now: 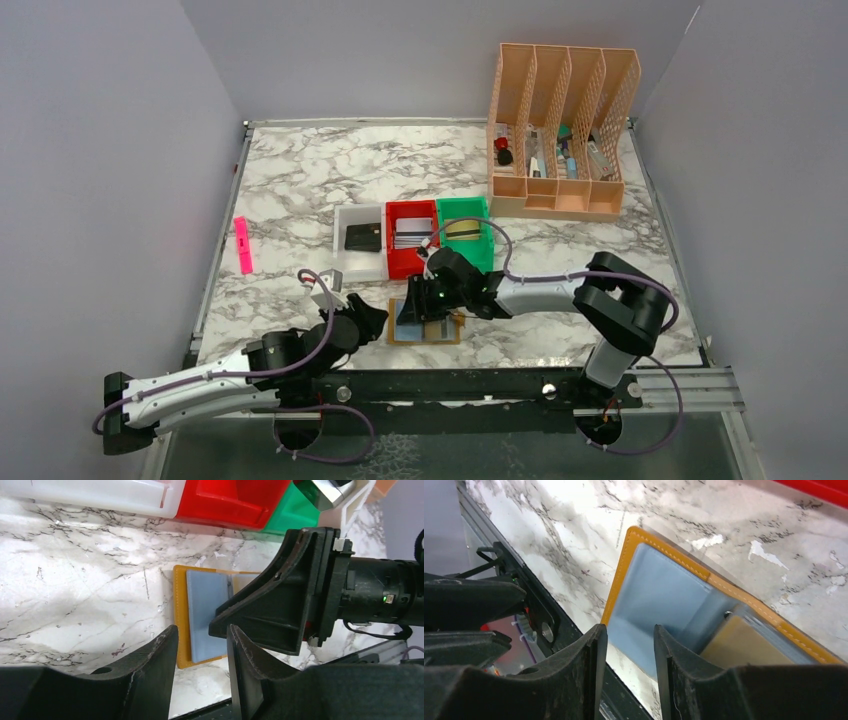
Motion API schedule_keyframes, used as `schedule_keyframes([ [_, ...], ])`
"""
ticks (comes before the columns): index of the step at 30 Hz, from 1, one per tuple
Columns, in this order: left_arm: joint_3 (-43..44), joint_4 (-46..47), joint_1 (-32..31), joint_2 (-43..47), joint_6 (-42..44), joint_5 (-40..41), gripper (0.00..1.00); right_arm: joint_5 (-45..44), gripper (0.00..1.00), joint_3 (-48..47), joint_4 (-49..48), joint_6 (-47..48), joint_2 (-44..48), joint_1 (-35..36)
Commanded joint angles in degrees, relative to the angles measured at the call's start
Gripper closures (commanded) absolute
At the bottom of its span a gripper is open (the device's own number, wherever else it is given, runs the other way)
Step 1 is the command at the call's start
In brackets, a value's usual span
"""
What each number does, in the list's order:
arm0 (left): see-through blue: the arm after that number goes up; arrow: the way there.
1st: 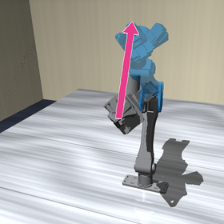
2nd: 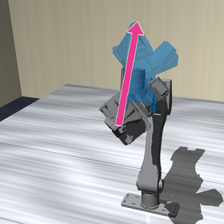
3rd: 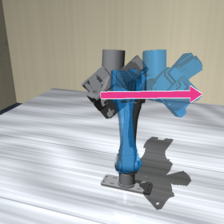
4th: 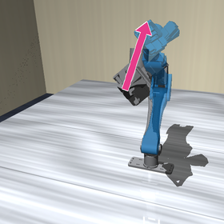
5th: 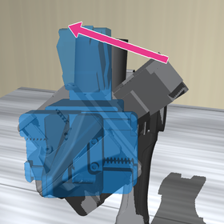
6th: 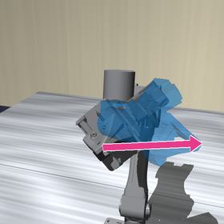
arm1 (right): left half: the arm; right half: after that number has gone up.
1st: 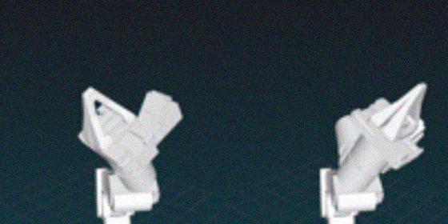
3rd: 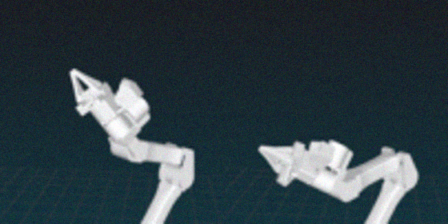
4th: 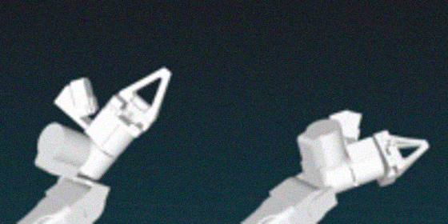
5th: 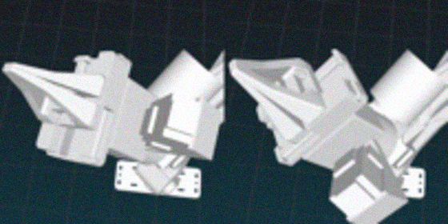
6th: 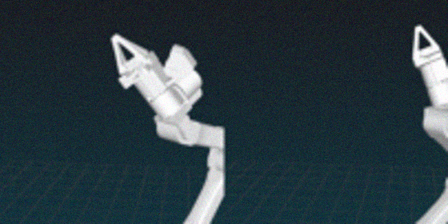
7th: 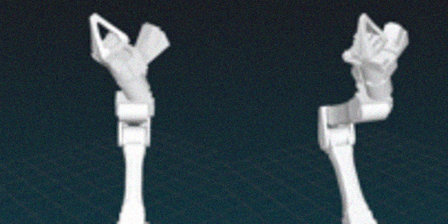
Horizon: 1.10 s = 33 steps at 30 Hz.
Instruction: Take the credit cards out of the card holder
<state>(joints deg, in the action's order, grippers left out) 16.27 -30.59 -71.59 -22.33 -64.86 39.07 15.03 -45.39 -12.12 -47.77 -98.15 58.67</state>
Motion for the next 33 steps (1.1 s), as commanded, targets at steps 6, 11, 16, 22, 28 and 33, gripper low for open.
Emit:
schedule_keyframes([
  [6,2.99,0.57,-0.04,3.09,9.51,-0.86,0.56,-11.03,0.57,-2.05,6.79,0.77,6.80,1.40],
  [11,3.96,9.79,-0.02,-2.13,16.58,-7.26,0.56,-19.83,0.57,0.55,11.12,-0.70,10.39,1.42],
  [16,3.84,20.48,0.03,-10.03,20.77,-12.82,0.56,-18.03,0.58,1.78,11.51,1.22,11.40,1.52],
  [22,4.24,29.31,0.00,-21.08,20.90,-16.47,0.56,-23.85,0.55,6.68,16.53,0.87,16.44,1.53],
  [28,8.30,29.94,0.25,-34.15,19.80,-16.11,0.56,-22.93,0.54,7.39,16.29,5.27,16.02,1.47],
  [33,9.45,30.22,2.12,-40.09,18.01,-15.88,0.55,-21.88,0.54,7.99,14.51,5.94,14.49,1.42],
])
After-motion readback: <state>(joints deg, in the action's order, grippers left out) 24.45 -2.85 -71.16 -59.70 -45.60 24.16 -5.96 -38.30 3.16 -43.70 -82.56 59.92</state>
